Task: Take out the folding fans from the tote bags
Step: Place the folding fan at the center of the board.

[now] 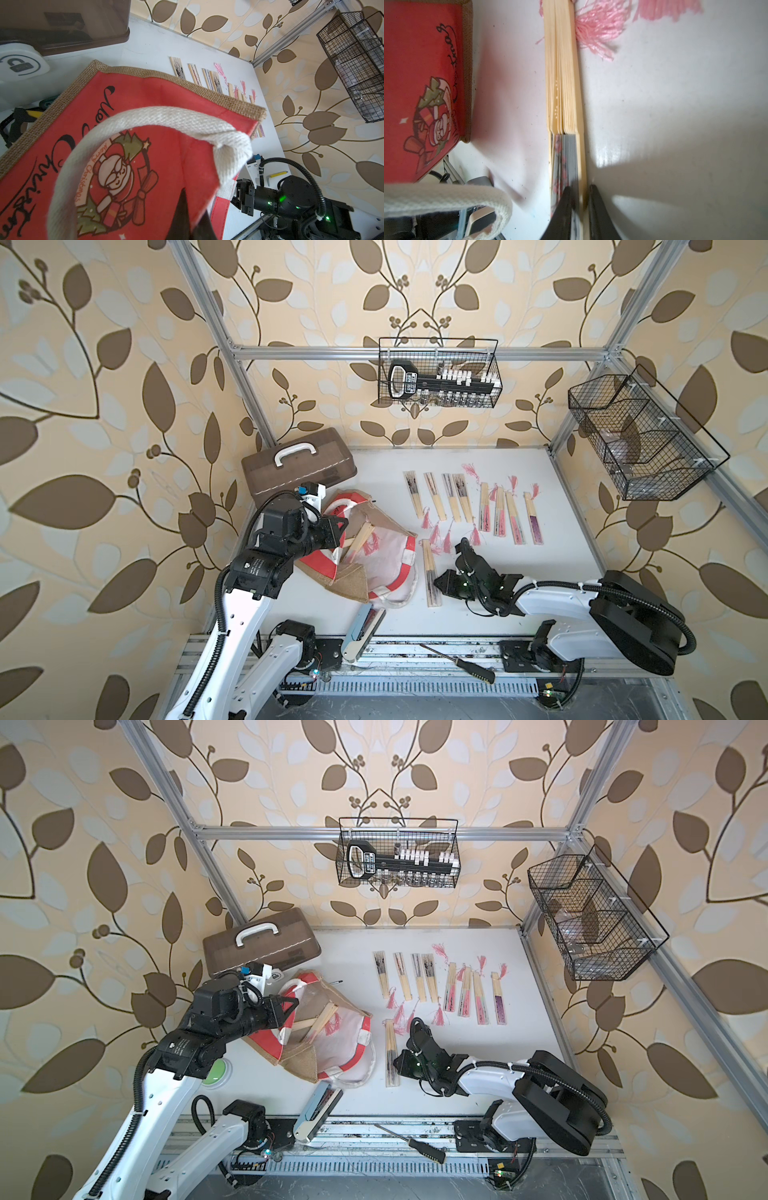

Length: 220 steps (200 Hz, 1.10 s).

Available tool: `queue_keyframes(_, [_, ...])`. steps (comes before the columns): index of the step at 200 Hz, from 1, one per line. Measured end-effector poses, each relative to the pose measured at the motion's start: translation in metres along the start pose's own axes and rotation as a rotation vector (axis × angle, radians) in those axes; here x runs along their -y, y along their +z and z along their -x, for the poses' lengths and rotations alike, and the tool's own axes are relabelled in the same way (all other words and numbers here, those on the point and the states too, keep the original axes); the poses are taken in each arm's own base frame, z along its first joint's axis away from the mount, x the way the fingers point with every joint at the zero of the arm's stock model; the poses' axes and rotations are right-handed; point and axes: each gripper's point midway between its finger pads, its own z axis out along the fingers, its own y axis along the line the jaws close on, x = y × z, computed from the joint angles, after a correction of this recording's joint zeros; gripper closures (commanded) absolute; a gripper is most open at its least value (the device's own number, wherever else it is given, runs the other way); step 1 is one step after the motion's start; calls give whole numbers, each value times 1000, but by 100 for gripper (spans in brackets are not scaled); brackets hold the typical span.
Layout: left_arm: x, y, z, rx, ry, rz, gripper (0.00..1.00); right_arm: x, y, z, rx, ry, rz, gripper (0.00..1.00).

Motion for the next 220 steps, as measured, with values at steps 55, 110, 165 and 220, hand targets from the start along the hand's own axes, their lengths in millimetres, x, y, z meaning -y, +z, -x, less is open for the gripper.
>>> queue_keyframes(55, [0,0,0,1,0,0,100,-14,-22,10,63,-62,-15,60])
queue_keyframes(110, [0,0,0,0,0,0,100,-30,-15,4,24,-140,-60,55])
queue_keyframes(165, [0,-1,0,2,1,-1,100,-20,-12,0,14,-197,-187,58])
queue_keyframes(220, [1,-1,0,3,2,-2,100,-8,-14,0,26,-234,-265,62])
